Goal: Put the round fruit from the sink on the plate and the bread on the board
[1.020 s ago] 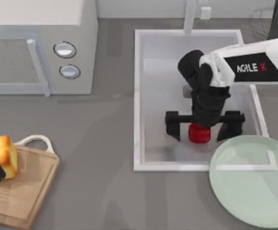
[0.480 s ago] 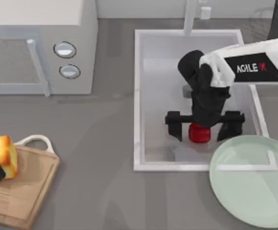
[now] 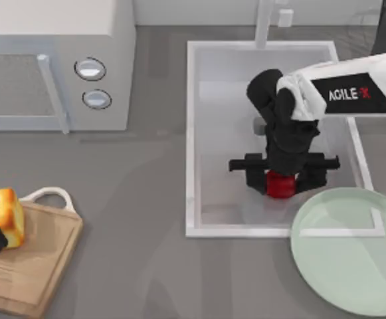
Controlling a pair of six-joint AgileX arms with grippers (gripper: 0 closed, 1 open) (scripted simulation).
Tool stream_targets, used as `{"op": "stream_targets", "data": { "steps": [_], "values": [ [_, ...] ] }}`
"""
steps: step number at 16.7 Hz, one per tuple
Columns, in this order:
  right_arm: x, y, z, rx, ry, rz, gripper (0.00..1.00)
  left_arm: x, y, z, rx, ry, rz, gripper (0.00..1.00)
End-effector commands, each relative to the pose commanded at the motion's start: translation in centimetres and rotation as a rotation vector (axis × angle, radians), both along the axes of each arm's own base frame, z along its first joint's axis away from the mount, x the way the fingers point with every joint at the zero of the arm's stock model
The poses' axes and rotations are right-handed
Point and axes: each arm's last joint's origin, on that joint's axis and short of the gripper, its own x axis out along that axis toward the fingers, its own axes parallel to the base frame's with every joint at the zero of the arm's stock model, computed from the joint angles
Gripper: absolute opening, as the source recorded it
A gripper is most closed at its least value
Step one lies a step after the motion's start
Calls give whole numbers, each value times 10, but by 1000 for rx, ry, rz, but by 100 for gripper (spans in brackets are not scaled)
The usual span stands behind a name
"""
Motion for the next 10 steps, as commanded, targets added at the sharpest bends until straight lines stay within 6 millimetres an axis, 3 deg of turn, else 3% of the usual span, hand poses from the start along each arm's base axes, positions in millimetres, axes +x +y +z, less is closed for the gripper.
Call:
{"op": "stream_targets", "data": {
  "steps": [8,9,10],
  "values": [
    [0,0,0,0,0,0,0,0,0,0,0,0,0,100],
    [5,0,26,0,-46,5,0,0,0,0,0,0,0,100],
    [5,0,27,0,-47,5,0,0,0,0,0,0,0,100]
  ]
}}
